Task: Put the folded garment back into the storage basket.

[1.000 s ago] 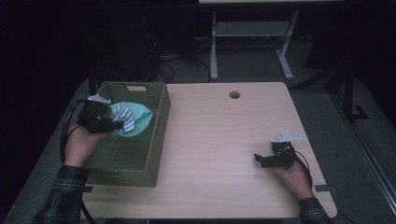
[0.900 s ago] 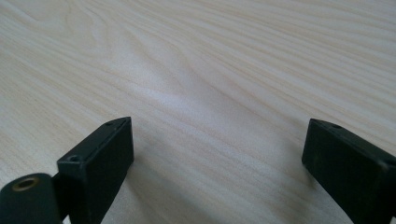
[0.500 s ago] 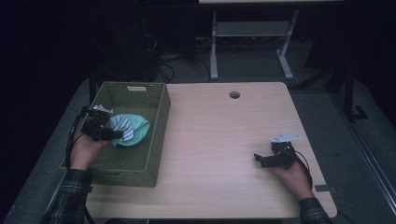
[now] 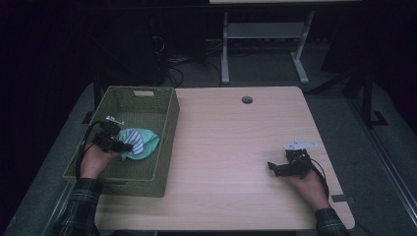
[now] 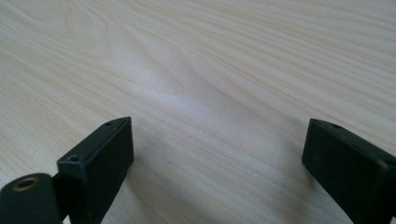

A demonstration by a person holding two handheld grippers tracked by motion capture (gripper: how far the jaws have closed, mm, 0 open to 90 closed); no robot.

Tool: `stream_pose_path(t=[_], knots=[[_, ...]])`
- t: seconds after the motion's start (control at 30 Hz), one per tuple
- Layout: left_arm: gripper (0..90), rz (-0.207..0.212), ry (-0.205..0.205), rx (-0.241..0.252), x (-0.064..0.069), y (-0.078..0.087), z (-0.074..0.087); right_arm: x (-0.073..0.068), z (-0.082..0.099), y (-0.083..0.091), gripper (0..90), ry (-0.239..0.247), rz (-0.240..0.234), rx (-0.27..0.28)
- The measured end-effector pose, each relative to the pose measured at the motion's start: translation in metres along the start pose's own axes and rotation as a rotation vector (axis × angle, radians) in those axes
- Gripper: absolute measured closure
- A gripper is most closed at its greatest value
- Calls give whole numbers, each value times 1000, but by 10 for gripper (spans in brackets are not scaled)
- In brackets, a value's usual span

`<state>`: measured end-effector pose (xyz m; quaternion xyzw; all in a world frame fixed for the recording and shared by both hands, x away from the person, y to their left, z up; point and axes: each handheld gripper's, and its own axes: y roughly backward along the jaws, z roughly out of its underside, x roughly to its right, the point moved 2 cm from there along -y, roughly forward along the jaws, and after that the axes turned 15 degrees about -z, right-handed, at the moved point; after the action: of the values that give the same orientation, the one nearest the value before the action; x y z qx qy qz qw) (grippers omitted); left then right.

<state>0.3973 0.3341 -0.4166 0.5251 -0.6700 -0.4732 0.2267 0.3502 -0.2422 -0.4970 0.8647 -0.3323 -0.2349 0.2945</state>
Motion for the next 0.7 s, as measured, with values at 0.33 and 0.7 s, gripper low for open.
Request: stream_pose_path(t=[0.33, 0.7], knots=[[289, 19, 13, 14, -1, -2, -1, 0, 0, 0, 83, 1, 0, 0], [152, 60, 42, 124, 4, 19, -11, 0, 0, 0, 83, 0, 0, 0]])
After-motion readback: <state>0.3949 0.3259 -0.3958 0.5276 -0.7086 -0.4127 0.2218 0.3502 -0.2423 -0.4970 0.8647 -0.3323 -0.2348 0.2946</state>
